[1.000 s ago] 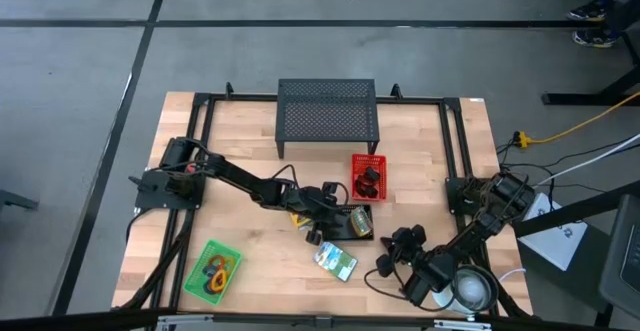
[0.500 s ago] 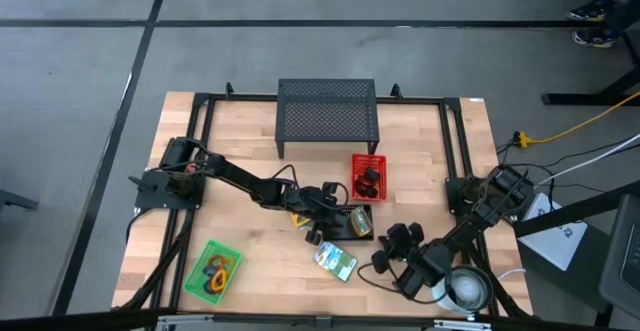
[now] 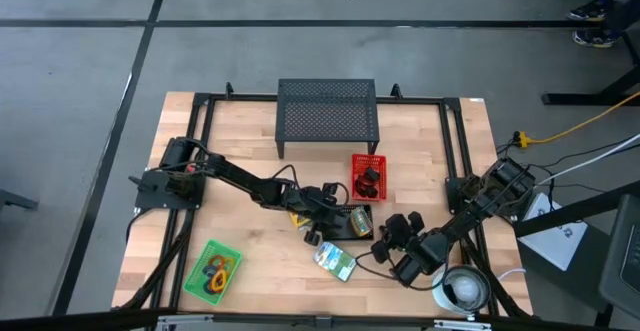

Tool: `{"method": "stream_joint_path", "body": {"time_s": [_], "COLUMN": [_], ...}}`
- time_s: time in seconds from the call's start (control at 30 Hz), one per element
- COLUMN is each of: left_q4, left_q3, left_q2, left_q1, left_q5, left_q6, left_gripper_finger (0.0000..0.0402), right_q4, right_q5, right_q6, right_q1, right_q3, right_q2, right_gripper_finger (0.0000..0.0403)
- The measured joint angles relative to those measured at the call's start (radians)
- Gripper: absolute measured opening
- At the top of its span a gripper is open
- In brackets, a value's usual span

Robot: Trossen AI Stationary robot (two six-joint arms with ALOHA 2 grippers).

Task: Pick & Place Office Desk Supplies
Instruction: Put the crayon box into the black bin

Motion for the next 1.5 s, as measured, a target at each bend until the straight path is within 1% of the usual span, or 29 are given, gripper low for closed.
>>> {"method": "stream_joint_path", "body": {"time_s": [0.17, 0.47, 0.53, 0.63, 0.8, 0.87, 1.4, 1.5], "left_q4": [0.001, 0.028, 0.037, 0.040, 0.039, 0.039, 0.064, 0.073], "left_q3": [0.000, 0.000, 0.000, 0.000, 0.000, 0.000, 0.000, 0.006], "left_q2": [0.000, 0.000, 0.000, 0.000, 0.000, 0.000, 0.000, 0.022], "left_q1": [0.000, 0.012, 0.018, 0.020, 0.019, 0.019, 0.025, 0.041], "left_q5": [0.000, 0.000, 0.000, -0.006, -0.008, 0.001, 0.021, 0.021], "left_q6": [-0.016, 0.024, 0.024, 0.035, 0.051, 0.051, 0.061, 0.054], "left_gripper_finger": [0.0141, 0.0140, 0.0134, 0.0104, 0.0024, 0.0007, 0.0001, 0.0001], "right_q4": [0.080, 0.148, 0.152, 0.156, 0.159, 0.160, 0.177, 0.181], "right_q5": [0.066, 0.097, 0.098, 0.098, 0.098, 0.098, 0.098, 0.098], "right_q6": [-0.029, -0.046, -0.045, -0.045, -0.048, -0.053, -0.056, -0.057], "right_q1": [0.000, -0.003, -0.004, -0.004, -0.004, -0.004, -0.014, -0.014], "right_q3": [-0.042, -0.063, -0.063, -0.063, -0.063, -0.063, -0.062, -0.062], "right_q2": [0.002, 0.004, 0.005, 0.005, 0.005, 0.005, 0.006, 0.006], "right_gripper_finger": [0.0000, 0.0000, 0.0000, 0.0000, 0.0000, 0.0000, 0.0000, 0.0000]}}
